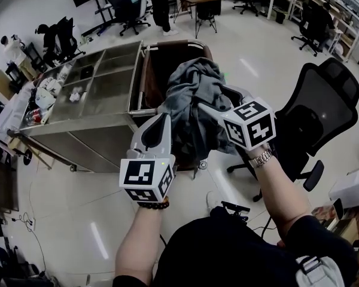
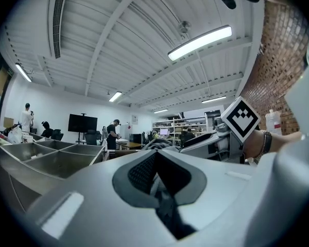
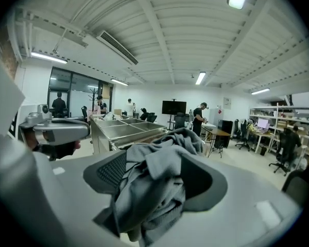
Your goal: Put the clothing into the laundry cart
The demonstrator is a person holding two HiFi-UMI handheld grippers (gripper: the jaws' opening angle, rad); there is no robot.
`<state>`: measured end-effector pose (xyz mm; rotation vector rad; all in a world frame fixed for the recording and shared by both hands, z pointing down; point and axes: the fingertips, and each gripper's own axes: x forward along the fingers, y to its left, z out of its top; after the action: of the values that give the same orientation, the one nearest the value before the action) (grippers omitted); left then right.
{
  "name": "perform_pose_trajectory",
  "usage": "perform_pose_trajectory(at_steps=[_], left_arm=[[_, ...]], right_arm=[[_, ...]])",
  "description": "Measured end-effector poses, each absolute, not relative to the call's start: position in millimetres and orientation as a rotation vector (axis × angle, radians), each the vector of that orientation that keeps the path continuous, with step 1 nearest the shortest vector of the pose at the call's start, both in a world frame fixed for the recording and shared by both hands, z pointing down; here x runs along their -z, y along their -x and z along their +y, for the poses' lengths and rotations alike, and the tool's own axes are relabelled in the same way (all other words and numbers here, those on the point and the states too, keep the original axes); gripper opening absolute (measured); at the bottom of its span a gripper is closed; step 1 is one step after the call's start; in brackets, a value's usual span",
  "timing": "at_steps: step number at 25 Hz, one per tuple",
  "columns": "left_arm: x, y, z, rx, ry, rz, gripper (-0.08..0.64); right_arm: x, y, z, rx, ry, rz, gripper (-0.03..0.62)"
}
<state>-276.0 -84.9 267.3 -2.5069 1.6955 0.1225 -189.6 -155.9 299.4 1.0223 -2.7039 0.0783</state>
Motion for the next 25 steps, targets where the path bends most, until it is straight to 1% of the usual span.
perform_pose_trajectory(at_steps=[7, 18, 20, 25], left_arm=[[-267, 271, -56, -0.125, 2.509, 1.67, 0.002], [-262, 276, -9, -0.123, 2.506, 1.641, 0.002], [-262, 275, -1, -0.122, 2.507, 1.634, 0.002], [-262, 268, 20, -0.125, 2.514, 1.609, 0.002]], right_arm=[[-295, 185, -122, -0.05, -1.042, -2.717, 0.319], [-283, 199, -62, 0.028, -1.045, -2.759, 0.313], [-281, 201, -49, 0.057, -1.05, -2.771, 0.302], [-278, 203, -19, 0.121, -1.072, -2.796, 0.24]])
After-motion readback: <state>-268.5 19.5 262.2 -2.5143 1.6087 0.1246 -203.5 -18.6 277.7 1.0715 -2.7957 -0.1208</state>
